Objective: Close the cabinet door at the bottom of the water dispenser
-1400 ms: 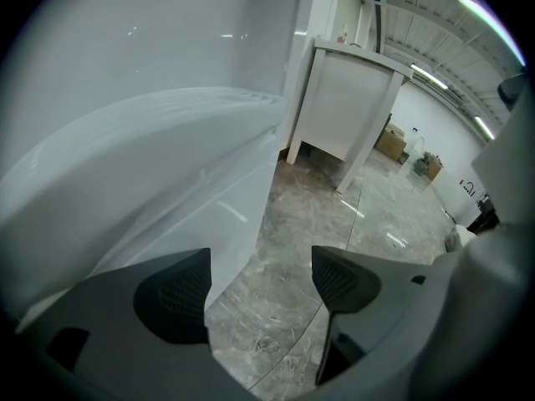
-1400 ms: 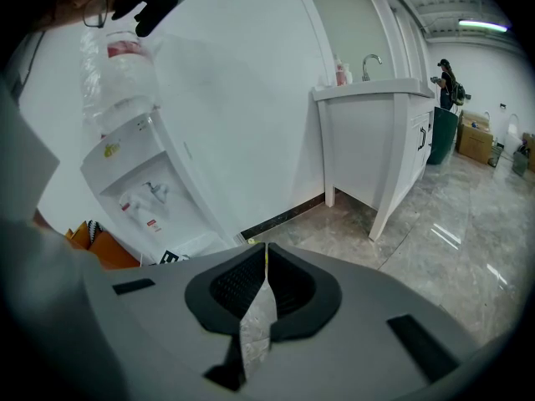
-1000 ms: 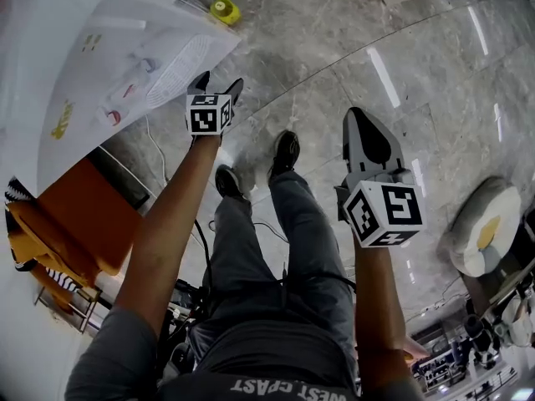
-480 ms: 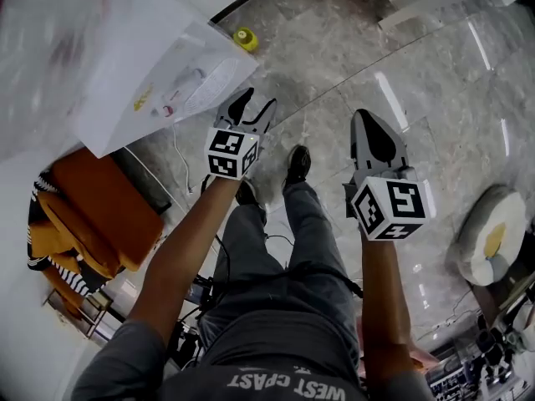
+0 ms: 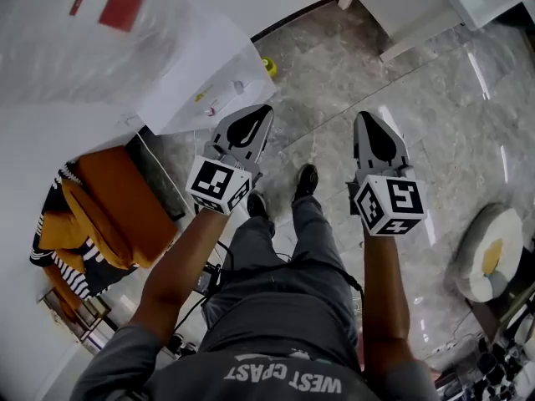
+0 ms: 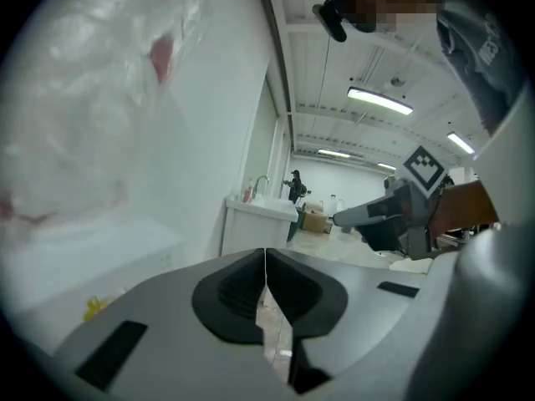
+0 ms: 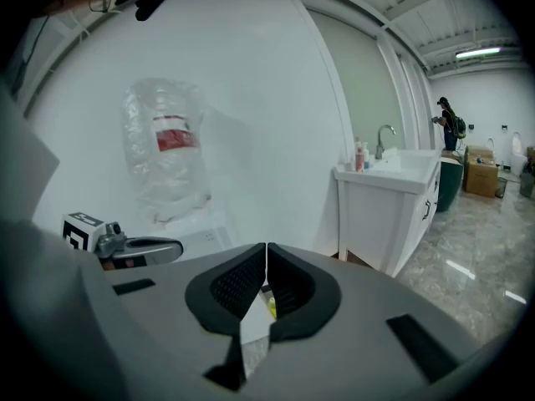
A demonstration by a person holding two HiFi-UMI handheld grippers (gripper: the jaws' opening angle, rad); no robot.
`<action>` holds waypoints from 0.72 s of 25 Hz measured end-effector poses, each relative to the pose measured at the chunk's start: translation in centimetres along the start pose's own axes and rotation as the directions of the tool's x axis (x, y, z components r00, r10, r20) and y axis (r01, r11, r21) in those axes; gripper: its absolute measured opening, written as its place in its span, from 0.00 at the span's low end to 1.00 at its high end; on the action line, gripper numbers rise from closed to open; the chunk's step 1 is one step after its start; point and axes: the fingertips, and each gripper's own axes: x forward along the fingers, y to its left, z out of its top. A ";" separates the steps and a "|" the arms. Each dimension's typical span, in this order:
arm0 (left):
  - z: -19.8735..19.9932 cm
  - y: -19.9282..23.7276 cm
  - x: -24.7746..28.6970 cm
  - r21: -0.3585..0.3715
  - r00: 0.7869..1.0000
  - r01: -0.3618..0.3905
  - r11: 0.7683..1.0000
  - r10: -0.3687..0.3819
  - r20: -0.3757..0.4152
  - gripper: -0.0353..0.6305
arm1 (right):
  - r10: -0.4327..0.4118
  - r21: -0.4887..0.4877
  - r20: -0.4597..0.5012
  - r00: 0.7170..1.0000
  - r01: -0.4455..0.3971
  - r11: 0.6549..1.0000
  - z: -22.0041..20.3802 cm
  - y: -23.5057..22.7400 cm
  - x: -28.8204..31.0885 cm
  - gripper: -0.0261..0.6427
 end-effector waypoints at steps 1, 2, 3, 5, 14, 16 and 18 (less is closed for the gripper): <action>1.6 -0.2 -1.0 0.013 1.000 0.004 1.000 -0.004 0.019 0.08 | 0.008 -0.009 0.014 1.000 -0.008 1.000 1.0 0.7 -0.5 0.08; 3.0 -0.4 -2.1 0.023 0.999 0.009 1.000 -0.010 0.034 0.08 | 0.017 -0.018 0.026 1.000 -0.016 1.000 1.9 1.4 -1.0 0.08; 4.3 -0.6 -3.2 0.031 0.999 0.015 0.999 -0.016 0.046 0.08 | 0.025 -0.028 0.035 0.999 -0.024 0.999 2.7 2.1 -1.5 0.08; 6.5 -1.1 -5.3 0.040 0.997 0.033 0.999 -0.036 0.062 0.08 | 0.042 -0.046 0.052 0.998 -0.040 0.998 4.3 3.5 -2.9 0.08; 16.2 -1.3 -14.5 0.120 0.990 0.025 0.992 -0.042 0.137 0.08 | 0.131 -0.114 0.153 0.979 -0.115 0.987 11.9 10.3 -9.6 0.08; 18.3 -0.8 -16.5 0.151 0.985 -0.001 0.989 -0.025 0.170 0.08 | 0.169 -0.149 0.177 0.970 -0.144 0.978 13.6 12.3 -10.7 0.08; 20.3 -0.5 -18.6 0.184 0.980 -0.029 0.983 -0.008 0.200 0.08 | 0.211 -0.187 0.204 0.956 -0.174 0.967 15.2 14.5 -12.0 0.08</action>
